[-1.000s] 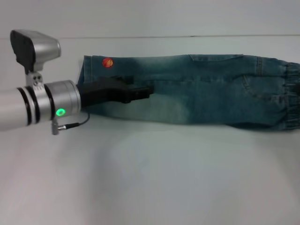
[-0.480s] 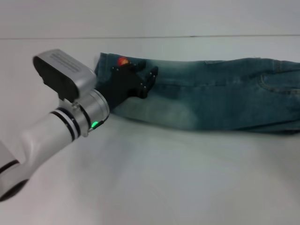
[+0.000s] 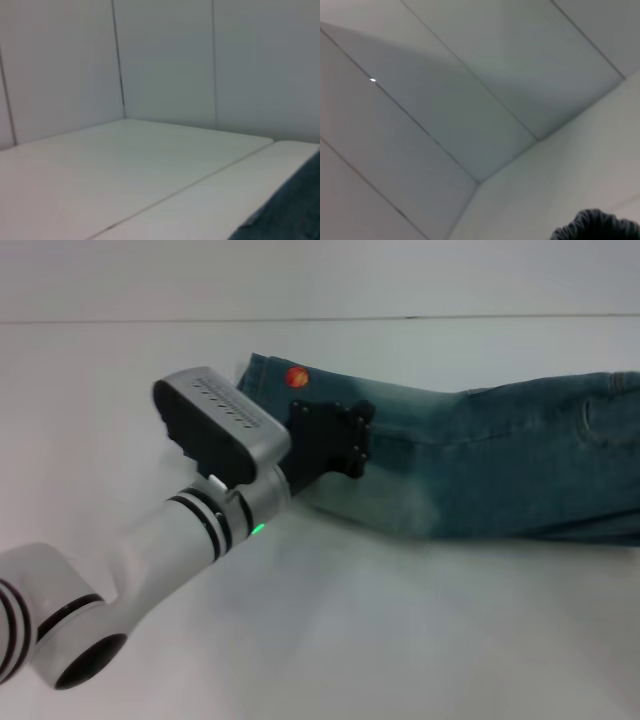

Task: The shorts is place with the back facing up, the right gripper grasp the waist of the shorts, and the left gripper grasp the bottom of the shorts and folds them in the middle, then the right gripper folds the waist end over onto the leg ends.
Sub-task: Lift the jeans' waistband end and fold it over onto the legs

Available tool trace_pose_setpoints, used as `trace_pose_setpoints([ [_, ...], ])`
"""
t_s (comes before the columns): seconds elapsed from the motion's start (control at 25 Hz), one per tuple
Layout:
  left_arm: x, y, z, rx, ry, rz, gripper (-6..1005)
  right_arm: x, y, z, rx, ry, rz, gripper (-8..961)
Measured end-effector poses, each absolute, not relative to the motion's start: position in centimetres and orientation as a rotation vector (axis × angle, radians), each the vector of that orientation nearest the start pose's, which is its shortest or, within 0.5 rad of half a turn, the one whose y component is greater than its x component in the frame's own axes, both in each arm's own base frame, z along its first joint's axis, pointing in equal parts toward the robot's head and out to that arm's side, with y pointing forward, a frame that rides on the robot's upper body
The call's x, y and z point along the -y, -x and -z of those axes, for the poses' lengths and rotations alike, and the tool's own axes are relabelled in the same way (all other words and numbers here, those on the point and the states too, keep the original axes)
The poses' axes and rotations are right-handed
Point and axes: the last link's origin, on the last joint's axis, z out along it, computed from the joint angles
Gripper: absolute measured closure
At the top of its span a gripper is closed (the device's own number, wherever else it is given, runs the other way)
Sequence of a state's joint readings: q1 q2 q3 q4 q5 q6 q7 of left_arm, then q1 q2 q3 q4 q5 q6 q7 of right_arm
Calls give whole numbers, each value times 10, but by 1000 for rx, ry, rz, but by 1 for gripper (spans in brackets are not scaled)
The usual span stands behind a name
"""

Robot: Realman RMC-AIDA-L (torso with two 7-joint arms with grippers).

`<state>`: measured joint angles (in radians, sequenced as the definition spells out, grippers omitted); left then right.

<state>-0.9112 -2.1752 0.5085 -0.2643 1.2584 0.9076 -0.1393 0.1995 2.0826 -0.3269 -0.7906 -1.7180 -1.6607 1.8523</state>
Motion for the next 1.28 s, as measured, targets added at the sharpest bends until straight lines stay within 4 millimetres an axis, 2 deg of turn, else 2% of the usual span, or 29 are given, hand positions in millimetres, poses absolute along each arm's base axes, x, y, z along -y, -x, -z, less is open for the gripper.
trace_pose_setpoints([
  [0.04, -363, 188, 152, 377, 2298, 610, 961, -251, -347, -106, -1272, 1884, -1235, 853],
  [0.2, -359, 183, 160, 349, 2346, 581, 970, -270, -324, -113, -1215, 1958, -1306, 853],
  [0.44, -354, 183, 167, 331, 2381, 544, 976, -323, -271, -107, -1151, 2146, -1341, 854],
  [0.48, -353, 183, 167, 335, 2384, 543, 976, -343, -252, -99, -1141, 2208, -1315, 855],
  [0.52, -352, 184, 168, 338, 2385, 544, 977, -343, -252, -99, -1141, 2208, -1315, 855],
  [0.76, -345, 189, 170, 363, 2389, 545, 977, -396, -188, -66, -1081, 2407, -1149, 856],
  [0.92, -338, 190, 170, 351, 2395, 582, 975, -426, -152, -41, -1033, 2483, -998, 856],
  [1.12, -331, 188, 171, 350, 2399, 625, 975, -449, -120, -3, -954, 2570, -785, 855],
  [1.28, -328, 190, 173, 364, 2404, 620, 976, -452, -109, 30, -886, 2610, -644, 855],
])
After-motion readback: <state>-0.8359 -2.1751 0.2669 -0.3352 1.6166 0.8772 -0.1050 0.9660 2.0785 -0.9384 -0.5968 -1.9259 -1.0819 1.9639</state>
